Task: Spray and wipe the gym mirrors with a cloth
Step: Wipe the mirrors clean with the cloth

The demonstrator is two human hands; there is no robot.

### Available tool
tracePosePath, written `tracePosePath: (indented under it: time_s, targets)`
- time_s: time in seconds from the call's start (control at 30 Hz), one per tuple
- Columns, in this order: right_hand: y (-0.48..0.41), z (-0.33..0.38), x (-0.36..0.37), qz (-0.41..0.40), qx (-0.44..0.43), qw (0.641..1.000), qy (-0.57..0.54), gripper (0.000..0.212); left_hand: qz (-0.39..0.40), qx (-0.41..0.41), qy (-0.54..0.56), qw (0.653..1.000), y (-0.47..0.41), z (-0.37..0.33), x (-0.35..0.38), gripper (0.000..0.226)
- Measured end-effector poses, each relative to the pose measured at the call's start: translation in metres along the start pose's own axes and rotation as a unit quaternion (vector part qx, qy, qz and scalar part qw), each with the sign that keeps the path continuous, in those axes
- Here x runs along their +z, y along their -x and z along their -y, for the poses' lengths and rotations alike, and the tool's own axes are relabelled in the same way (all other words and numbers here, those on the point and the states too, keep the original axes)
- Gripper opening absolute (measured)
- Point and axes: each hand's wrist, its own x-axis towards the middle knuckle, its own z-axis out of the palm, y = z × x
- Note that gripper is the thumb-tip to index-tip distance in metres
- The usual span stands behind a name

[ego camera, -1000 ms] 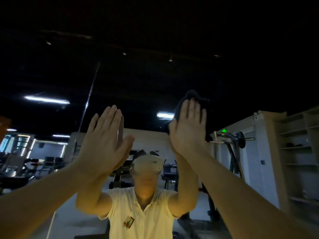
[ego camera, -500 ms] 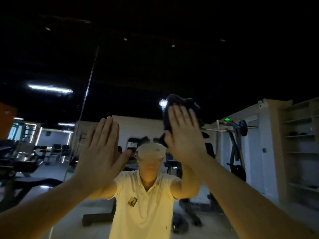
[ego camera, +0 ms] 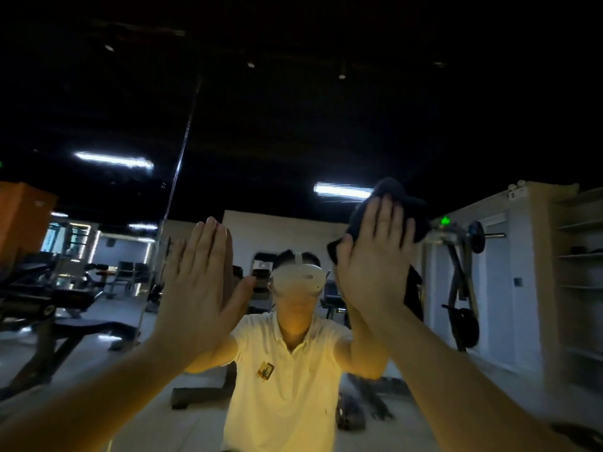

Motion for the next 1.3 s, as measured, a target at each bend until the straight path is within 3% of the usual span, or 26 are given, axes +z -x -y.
tracePosePath:
  time_s: [0.17, 0.27, 0.43, 0.5, 0.73, 0.83, 0.9, 1.0, 1.13, 1.3]
  targets:
    - [0.017, 0.086, 0.002, 0.014, -0.113, 0.992, -0.05, 0.072, -0.004, 0.006, -0.015, 1.0, 0.048, 0.013, -0.007, 0.079]
    - [0.048, 0.118, 0.007, 0.034, -0.241, 0.969, -0.039, 0.072, -0.023, 0.071, -0.071, 0.995, 0.072, 0.022, -0.005, 0.062]
    - [0.065, 0.086, 0.01, 0.044, -0.353, 0.934, -0.015, 0.071, 0.006, 0.081, -0.089, 0.993, 0.083, 0.02, -0.007, 0.071]
    - [0.063, 0.054, 0.01, 0.047, -0.32, 0.946, -0.006, 0.07, 0.016, 0.06, -0.061, 0.996, 0.084, 0.011, -0.008, 0.081]
    - [0.07, -0.07, 0.004, 0.035, -0.054, 0.998, 0.012, 0.067, 0.037, 0.039, -0.066, 0.996, 0.088, -0.006, -0.004, 0.099]
    - [0.082, -0.082, 0.008, 0.015, 0.092, 0.996, -0.007, 0.068, 0.032, 0.027, -0.057, 0.998, 0.087, -0.008, -0.003, 0.099]
    - [0.086, -0.067, 0.011, 0.005, 0.131, 0.991, -0.018, 0.07, 0.028, 0.027, -0.059, 0.998, 0.088, -0.008, -0.003, 0.098]
    - [0.088, -0.035, 0.011, 0.008, 0.113, 0.993, -0.025, 0.07, 0.034, 0.006, -0.057, 0.998, 0.093, -0.009, -0.004, 0.097]
    - [0.1, 0.021, 0.012, 0.028, 0.005, 0.999, -0.025, 0.07, 0.03, -0.073, 0.021, 0.997, 0.111, -0.016, -0.014, 0.087]
    - [0.122, 0.09, 0.011, 0.06, -0.135, 0.987, -0.068, 0.07, -0.007, -0.001, 0.031, 0.999, 0.14, 0.002, -0.018, 0.068]
